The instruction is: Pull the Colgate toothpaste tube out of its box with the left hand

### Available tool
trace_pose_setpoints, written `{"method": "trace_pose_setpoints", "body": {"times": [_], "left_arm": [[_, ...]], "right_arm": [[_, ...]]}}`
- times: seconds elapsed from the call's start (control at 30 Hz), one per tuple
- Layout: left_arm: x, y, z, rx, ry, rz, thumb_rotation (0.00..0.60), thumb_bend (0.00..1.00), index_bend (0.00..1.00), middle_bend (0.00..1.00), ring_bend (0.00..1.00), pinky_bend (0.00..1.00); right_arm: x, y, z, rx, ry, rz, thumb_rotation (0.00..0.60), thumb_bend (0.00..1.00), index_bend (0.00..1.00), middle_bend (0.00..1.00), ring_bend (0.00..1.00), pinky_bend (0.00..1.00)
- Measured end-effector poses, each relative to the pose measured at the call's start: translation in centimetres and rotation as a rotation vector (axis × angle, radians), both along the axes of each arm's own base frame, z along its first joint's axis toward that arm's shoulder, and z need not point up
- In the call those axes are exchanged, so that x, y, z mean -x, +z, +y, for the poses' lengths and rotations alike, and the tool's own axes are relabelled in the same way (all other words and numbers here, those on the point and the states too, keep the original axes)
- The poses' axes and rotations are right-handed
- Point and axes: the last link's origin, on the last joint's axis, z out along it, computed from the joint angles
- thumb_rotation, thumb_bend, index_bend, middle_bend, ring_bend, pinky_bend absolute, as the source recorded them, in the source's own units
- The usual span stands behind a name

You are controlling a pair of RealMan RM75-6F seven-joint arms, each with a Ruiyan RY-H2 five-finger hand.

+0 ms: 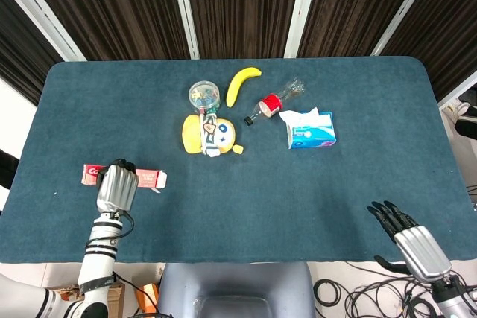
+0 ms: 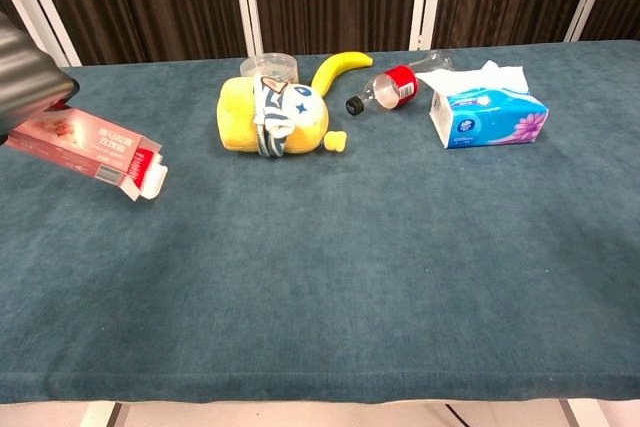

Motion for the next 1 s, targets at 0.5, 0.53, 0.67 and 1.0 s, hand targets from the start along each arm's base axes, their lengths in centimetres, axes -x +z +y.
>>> {"method": "trace_pose_setpoints", "body": {"times": [0.5,0.53,0.67,1.0], "left_arm": [[0.1,0.1,0.0,-0.025,-0.037,0.067,0.6,0.45,0.62,0.66,0.98,1.0],[0.2,0.3,0.2,-0.034,-0.04,0.082,0.6,0.45,0.62,0.66,0.98,1.0],[0.7,1.8,1.0,-0.077,-0.04,0.122,0.6,0.45,0.62,0.66,0.98,1.0],[1.6,6.9,2.3,-0.198,-0.028,0.041,0.6,0.45,0.62,0.66,0.97,1.0]], "right_arm": [[-0.1,0.6,0.1,0.163,0.012,0.022,0.6,0.13,0.02,0.05,0.0,0.24],[0.0,0.6,0.1,0.178,0.01,0.023,0.6,0.13,0.02,0.05,0.0,0.24],[0.1,0.5,0.2,0.179,0.003,0.026,0.6,0.13,0.02,0.05,0.0,0.24],[0.0,0.3,0.1,0.163,0.002,0.037,0.6,0.13,0.02,0.05,0.0,0.24]]}}
